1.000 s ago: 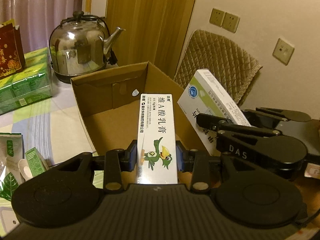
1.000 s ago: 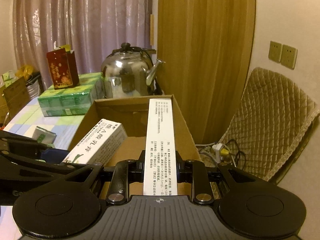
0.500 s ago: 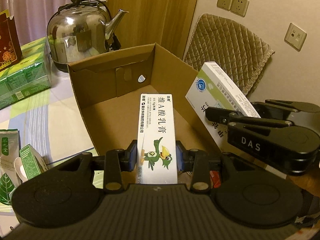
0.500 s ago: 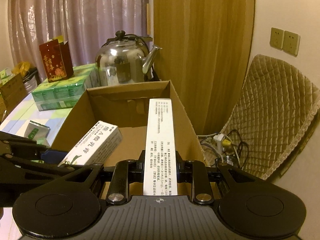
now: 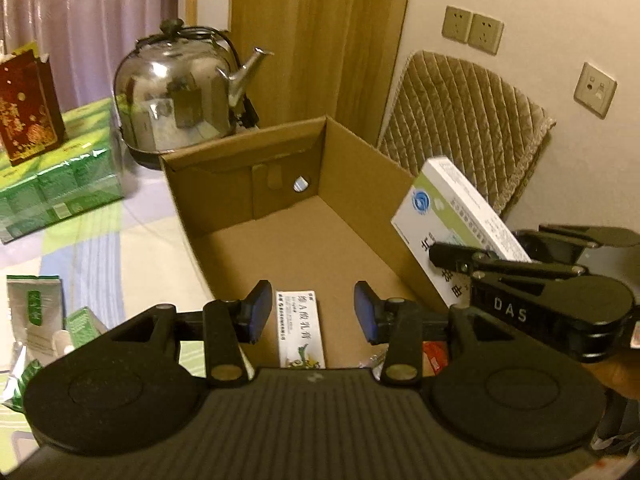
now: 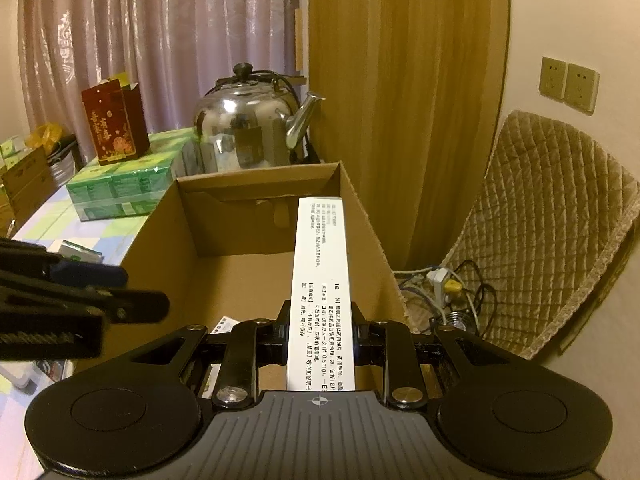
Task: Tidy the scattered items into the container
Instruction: 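Open both tools to drop the white boxes into the cardboard box, then move both tools back toward the remaining items on the table, then lower the right tool onto the clear plastic box and close it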
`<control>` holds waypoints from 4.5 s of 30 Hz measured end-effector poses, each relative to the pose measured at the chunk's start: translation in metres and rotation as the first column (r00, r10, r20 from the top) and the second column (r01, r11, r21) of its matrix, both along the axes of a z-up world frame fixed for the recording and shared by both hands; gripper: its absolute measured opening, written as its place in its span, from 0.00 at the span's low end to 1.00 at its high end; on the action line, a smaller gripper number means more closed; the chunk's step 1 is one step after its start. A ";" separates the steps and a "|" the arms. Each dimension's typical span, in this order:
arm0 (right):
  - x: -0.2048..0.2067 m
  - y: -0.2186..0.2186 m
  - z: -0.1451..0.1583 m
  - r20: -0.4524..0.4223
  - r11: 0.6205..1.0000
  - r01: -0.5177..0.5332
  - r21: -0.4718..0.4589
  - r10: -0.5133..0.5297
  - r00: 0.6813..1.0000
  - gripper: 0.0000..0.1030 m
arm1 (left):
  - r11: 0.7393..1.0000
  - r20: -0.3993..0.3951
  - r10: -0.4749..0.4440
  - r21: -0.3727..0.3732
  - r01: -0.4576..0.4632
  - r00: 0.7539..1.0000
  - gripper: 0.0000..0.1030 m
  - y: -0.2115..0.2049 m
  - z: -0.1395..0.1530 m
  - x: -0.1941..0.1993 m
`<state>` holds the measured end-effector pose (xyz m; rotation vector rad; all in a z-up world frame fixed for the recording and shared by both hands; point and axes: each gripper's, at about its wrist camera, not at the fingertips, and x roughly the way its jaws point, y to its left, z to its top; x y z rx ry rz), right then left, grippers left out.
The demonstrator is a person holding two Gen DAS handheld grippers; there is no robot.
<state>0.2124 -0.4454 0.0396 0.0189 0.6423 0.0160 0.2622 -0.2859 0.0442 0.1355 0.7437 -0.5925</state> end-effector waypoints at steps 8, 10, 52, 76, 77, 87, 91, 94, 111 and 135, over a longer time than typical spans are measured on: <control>0.007 0.008 -0.005 -0.022 1.000 -0.022 -0.016 0.022 1.000 0.22 | 1.000 0.020 0.014 -0.007 -0.014 1.000 0.38 0.015 0.011 -0.010; 0.012 0.010 -0.008 -0.035 0.999 -0.025 -0.023 0.025 0.999 0.22 | 1.000 0.018 0.020 -0.012 -0.020 1.000 0.38 0.019 0.012 -0.012; -0.104 0.106 0.046 0.131 0.990 -0.122 0.064 0.113 0.985 0.77 | 0.971 -0.008 0.235 -0.034 -0.236 0.972 0.51 0.174 0.013 -0.118; -0.163 0.216 0.013 0.048 0.944 -0.327 0.056 0.324 0.945 0.93 | 0.880 -0.061 0.474 0.000 -0.475 0.878 0.92 0.307 -0.010 -0.178; -0.162 0.218 0.010 0.041 0.942 -0.332 0.052 0.330 0.943 0.93 | 0.878 -0.066 0.477 -0.002 -0.478 0.877 0.93 0.309 -0.011 -0.177; -0.157 0.228 -0.008 -0.007 0.938 -0.344 0.043 0.344 0.939 0.93 | 0.874 -0.098 0.485 0.008 -0.486 0.869 0.95 0.314 -0.026 -0.170; -0.151 0.232 -0.014 -0.024 0.936 -0.350 0.043 0.351 0.936 0.93 | 0.873 -0.112 0.485 0.010 -0.487 0.867 0.95 0.315 -0.033 -0.166; -0.145 0.236 -0.019 -0.038 0.934 -0.356 0.042 0.358 0.933 0.93 | 0.873 -0.121 0.486 0.012 -0.488 0.866 0.95 0.317 -0.037 -0.163; -0.075 0.246 -0.051 -0.075 0.934 -0.353 0.059 0.356 0.931 0.91 | 0.915 -0.043 0.395 0.104 -0.389 0.918 0.95 0.307 -0.055 -0.121; 0.012 0.279 -0.101 -0.146 0.906 -0.424 0.006 0.420 0.896 0.39 | 0.953 0.037 0.237 0.186 -0.240 0.971 0.94 0.274 -0.092 -0.058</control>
